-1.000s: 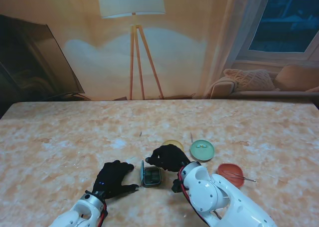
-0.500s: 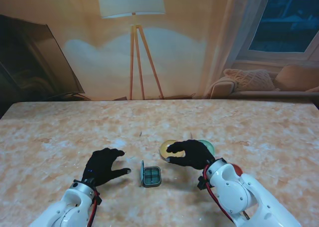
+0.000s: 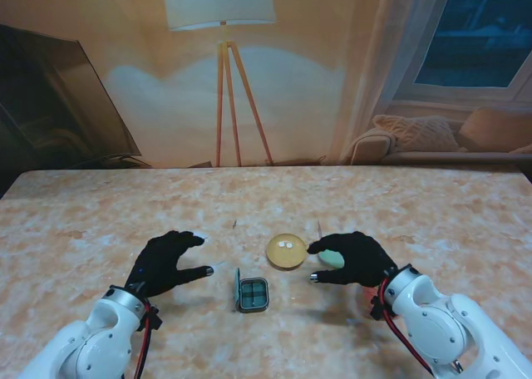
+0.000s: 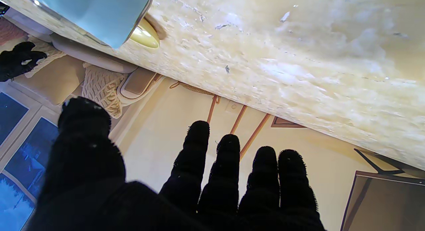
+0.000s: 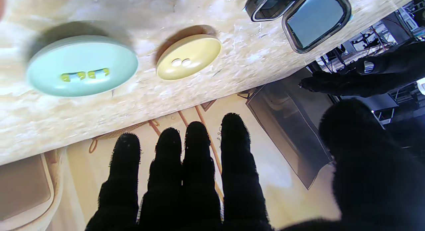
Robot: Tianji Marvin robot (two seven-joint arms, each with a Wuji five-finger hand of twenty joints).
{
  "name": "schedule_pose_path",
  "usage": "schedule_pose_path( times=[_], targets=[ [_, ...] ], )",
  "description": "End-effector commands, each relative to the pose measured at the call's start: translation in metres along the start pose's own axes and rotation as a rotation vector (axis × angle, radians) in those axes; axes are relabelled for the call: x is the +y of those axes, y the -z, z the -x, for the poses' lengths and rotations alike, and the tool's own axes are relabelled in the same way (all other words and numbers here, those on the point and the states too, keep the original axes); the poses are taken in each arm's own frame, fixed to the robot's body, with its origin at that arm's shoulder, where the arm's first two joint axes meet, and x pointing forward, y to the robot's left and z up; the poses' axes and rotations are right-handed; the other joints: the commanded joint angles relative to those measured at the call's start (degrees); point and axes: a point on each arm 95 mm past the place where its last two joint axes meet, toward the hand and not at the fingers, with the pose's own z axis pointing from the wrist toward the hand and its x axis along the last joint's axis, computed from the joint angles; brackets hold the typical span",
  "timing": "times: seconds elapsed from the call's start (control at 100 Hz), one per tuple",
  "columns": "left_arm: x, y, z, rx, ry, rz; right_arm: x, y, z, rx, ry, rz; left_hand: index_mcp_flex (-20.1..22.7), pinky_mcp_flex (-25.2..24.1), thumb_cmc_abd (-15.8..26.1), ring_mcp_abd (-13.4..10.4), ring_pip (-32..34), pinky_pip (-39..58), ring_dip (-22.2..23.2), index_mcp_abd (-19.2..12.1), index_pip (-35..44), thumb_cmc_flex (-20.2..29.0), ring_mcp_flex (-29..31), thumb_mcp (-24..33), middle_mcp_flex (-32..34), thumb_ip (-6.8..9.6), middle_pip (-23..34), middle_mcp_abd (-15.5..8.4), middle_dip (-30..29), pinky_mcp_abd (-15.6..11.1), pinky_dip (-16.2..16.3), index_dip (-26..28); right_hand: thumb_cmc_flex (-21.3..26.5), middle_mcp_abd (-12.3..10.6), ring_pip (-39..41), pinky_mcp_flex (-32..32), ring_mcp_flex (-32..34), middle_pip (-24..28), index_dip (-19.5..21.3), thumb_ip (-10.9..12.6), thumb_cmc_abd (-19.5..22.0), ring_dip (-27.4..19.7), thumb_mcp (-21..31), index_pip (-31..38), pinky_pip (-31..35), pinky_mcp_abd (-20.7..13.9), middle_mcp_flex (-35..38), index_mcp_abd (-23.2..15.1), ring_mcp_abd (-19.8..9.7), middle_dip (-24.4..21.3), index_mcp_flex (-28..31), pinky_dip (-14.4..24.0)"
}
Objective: Refill the pill box with tweezers
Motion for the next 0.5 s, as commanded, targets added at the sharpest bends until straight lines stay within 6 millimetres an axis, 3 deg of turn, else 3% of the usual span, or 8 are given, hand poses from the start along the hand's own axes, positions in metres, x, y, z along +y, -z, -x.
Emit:
schedule_pose_path(
  times=[0.0, 0.49],
  targets=[
    [-0.001, 0.000, -0.002, 0.008, 0.018, 0.010, -0.003, 0.005, -0.001, 0.006, 0.020, -0.025, 0.80, -1.30, 1.46, -1.32, -0.89, -1.06, -0.96, -0.39, -1.83, -1.79, -1.78, -0.79, -2.58, 0.73, -0.59, -0.25, -0.99, -2.61, -1.25, -0.88, 0.08, -1.61, 0.13, 0.37, -0.26, 0.68, 0.33, -1.36, -1.34, -0.74, -1.58, -0.84, -0.54, -2.34, -1.85, -1.47, -2.34, -0.99, -1.48, -0.12],
    [0.000, 0.002, 0.000, 0.008, 0.027, -0.025, 0.022, 0.048, 0.031, -0.077, 0.162, -0.134, 2.77, -1.39, 1.17, -1.43, -0.77, -1.34, -1.00, -1.47, -0.81, -1.99, -2.18, -0.69, -2.67, 0.77, -0.14, -0.38, -1.20, -2.48, -1.35, -0.32, 1.79, -2.01, 2.15, 2.02, 2.98, 4.72, 1.50, -1.10, -1.98, 0.30, -2.79, 2.02, 6.58, -4.09, -0.89, -0.66, -1.89, 0.07, -0.44, 1.46]
  ],
)
